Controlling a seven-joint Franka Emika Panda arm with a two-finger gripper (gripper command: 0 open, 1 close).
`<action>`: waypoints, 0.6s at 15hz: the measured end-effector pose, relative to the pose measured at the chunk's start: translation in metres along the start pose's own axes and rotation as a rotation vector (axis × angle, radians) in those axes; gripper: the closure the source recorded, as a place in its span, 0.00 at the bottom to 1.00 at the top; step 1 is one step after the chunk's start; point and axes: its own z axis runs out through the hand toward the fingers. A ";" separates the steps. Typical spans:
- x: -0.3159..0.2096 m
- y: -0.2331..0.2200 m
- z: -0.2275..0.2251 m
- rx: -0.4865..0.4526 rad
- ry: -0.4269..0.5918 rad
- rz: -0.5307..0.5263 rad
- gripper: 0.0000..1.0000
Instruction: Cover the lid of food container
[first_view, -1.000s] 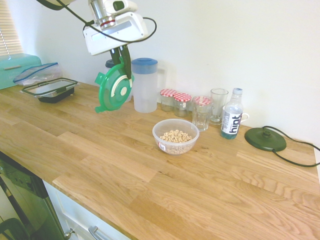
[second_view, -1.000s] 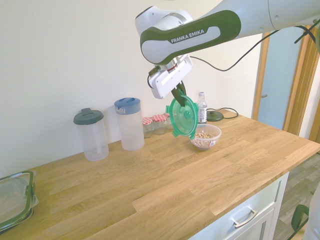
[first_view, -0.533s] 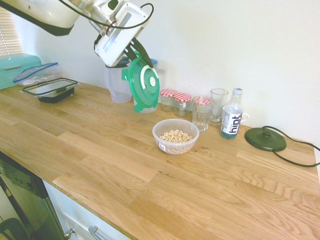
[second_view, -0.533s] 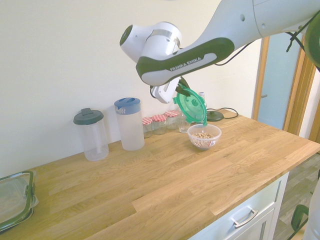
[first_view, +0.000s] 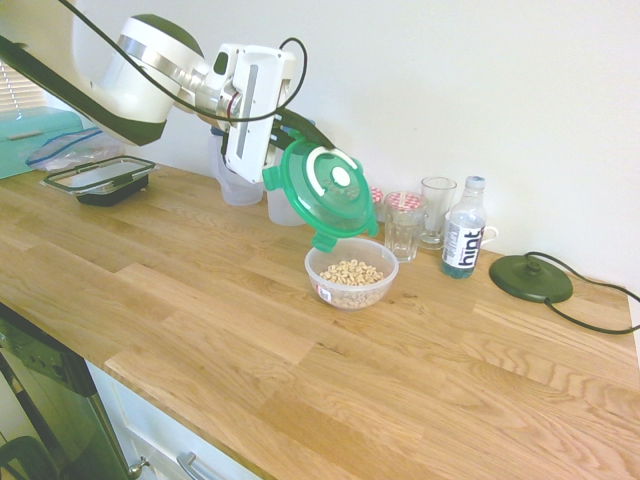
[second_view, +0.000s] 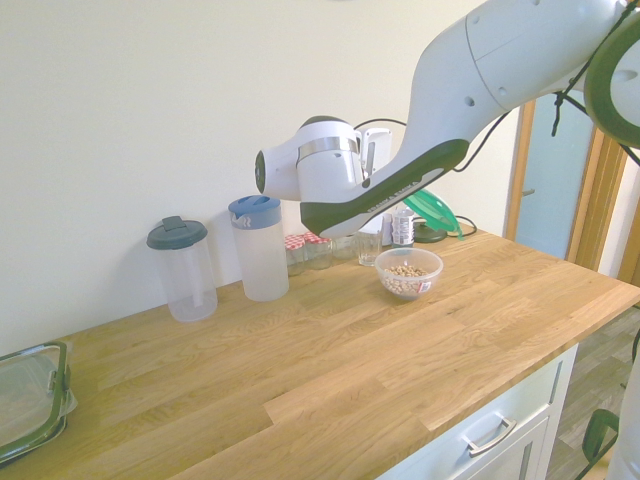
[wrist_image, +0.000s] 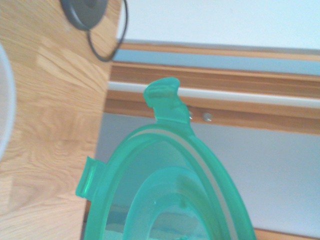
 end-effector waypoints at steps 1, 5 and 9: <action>-0.005 -0.009 0.003 -0.060 0.026 0.010 1.00; -0.028 -0.037 0.009 -0.276 0.124 0.036 1.00; -0.053 -0.087 0.004 -0.217 0.201 0.015 1.00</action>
